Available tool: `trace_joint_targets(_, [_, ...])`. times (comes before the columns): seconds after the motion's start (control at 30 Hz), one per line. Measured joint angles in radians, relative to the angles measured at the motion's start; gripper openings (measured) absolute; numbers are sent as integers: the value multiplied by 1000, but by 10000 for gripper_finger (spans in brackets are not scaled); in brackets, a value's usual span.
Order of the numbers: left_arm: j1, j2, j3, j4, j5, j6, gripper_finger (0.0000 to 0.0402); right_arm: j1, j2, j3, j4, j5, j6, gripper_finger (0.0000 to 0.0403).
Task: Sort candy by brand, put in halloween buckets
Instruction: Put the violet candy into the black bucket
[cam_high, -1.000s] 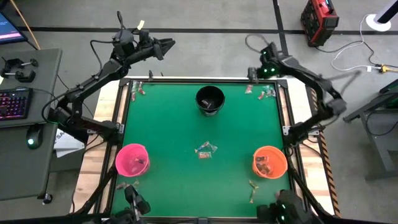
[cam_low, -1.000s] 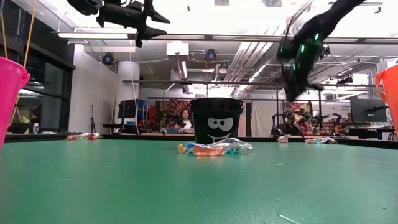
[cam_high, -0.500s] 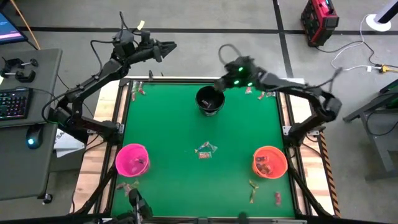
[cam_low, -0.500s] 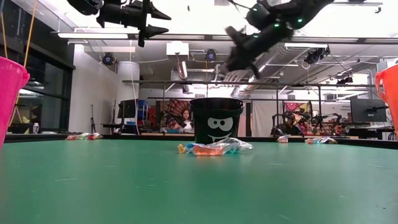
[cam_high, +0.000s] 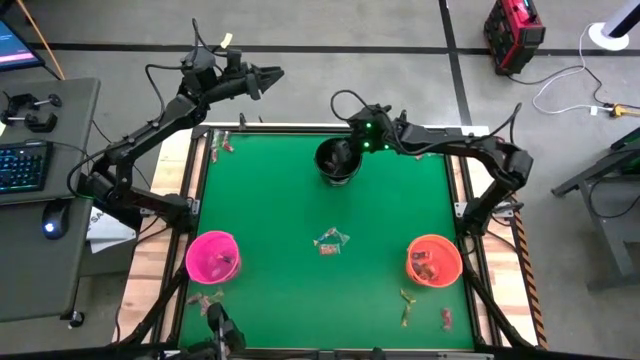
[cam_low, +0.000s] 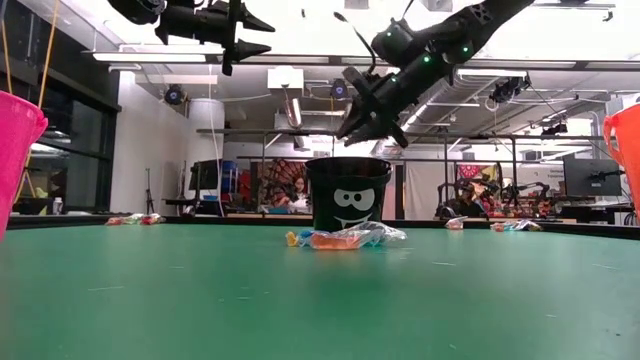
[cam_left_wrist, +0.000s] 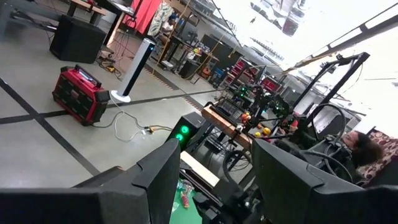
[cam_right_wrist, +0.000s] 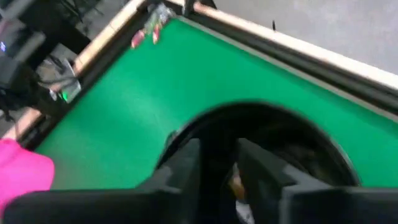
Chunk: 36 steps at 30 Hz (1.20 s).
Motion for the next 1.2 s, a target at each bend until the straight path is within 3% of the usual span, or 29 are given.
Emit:
trace_joint_targets(0.13, [0,-1,0,18,-3,-24,188,-6,-2,10,6,-36,-5,200])
trace_joint_targets(0.27, [-9,2,1,-21,-39,-79,188,-38,-37,67,3,-71,-51,245])
trace_joint_targets(0.33, [-15,9,28,-181,-103,-45,188,-61,-64,104,-6,-71,-85,251])
trace_joint_targets(0.4, [-15,29,102,-445,-214,62,188,-90,-81,142,-31,-69,-119,253])
trace_joint_targets(0.5, [-12,83,244,-801,-454,213,188,-136,-95,203,-83,-67,-163,254])
trace_joint_targets(0.6, [-9,157,338,-1068,-683,272,188,-176,-98,261,-138,-67,-200,254])
trace_joint_targets(0.77, [12,289,341,-1330,-808,235,188,-204,-97,283,-181,-70,-245,254])
trace_joint_targets(0.93, [36,408,314,-1365,-910,181,188,-211,-94,260,-210,-73,-254,254])
trace_joint_targets(1.2, [48,478,198,-1236,-941,47,188,-211,-93,254,-284,-74,-295,254])
